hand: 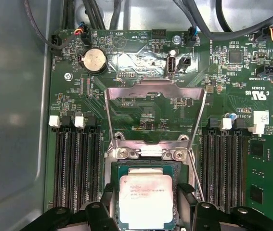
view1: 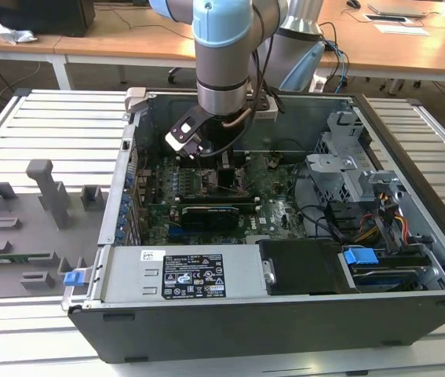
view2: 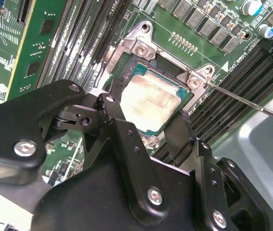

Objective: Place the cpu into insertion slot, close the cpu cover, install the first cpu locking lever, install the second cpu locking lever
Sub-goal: 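Place the cpu into insertion slot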

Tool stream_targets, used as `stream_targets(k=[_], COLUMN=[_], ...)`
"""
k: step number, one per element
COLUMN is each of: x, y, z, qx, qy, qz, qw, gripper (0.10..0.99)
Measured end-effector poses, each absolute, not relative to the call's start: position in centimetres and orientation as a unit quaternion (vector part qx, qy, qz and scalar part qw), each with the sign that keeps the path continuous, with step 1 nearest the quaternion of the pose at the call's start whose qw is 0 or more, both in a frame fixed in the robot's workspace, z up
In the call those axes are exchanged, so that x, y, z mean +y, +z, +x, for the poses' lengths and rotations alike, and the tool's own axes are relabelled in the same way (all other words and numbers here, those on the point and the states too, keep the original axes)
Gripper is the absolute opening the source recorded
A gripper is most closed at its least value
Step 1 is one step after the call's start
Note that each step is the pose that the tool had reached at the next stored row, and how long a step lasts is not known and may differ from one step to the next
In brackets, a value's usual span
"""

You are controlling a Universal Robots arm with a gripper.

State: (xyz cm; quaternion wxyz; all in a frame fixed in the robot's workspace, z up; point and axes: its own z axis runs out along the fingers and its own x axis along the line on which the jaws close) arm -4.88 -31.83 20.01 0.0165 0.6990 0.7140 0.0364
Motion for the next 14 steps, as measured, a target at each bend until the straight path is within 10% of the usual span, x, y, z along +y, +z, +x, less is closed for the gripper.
stream_targets(k=[14], x=[-31.83], y=[20.24], z=[-4.88], qx=[0.711], qy=[0.031], qz=[0.702], qw=[0.022], gripper=[0.533])
